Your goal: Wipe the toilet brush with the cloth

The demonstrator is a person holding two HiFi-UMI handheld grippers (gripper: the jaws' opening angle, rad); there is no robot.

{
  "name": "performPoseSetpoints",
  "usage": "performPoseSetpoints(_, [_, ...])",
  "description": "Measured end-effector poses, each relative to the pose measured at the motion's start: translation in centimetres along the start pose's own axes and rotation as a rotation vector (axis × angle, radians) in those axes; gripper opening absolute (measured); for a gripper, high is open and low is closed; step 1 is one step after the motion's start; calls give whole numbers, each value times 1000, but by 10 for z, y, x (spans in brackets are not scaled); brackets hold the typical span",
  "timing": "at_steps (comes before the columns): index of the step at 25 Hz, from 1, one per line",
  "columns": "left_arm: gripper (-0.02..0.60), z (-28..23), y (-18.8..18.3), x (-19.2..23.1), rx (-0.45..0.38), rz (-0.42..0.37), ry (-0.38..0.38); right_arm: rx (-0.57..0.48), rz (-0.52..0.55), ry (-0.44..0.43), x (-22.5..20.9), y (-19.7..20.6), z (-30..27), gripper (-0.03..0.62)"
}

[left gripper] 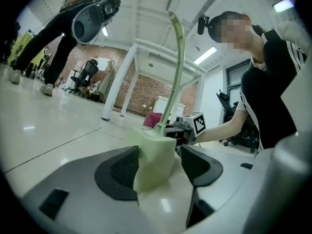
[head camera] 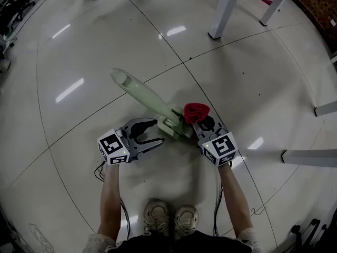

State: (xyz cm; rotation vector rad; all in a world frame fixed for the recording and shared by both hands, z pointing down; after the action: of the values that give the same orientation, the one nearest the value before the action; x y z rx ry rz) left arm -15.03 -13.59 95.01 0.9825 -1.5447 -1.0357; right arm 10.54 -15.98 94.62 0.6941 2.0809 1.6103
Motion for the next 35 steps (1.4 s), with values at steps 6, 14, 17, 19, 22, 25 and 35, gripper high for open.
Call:
performPoseSetpoints(6, [267, 3, 5, -29, 48, 3, 41, 12, 113, -92, 9, -14, -37, 31])
performPoseSetpoints(14, [268, 9, 0, -41, -104, -4, -69, -92, -161, 147, -27, -15, -20, 31])
performPoseSetpoints(17, [268, 9, -4, -41, -109, -21, -76, -75, -385, 205, -41, 11, -5, 31])
performPoseSetpoints(19, [268, 7, -7, -43, -128, -27, -74, -52, -449, 214, -40, 22, -1, 31])
performPoseSetpoints(22, [268, -2, -10, -43, -125, -40, -72, -34, -518, 195, -32, 24, -1, 31])
performPoseSetpoints(25, [268, -4, -11, -43, -118, -48, -78, -18, -568, 185, -16, 27, 6, 31])
performPoseSetpoints(35, [268, -7, -8, -43, -101, -50, -88, -15, -646, 254, 11, 37, 50, 31])
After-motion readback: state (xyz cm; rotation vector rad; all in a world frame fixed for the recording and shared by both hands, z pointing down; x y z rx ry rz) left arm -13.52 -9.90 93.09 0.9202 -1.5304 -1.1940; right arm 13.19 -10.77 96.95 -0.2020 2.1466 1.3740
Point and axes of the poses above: the fingertips, and each gripper's own axes: z backward along the fingers, x to its left, y out of its underside, the point moved 10 cm from there along z, backward along the fingers, and after that the axes turned 7 degrees about y, right-handed, at the moved point
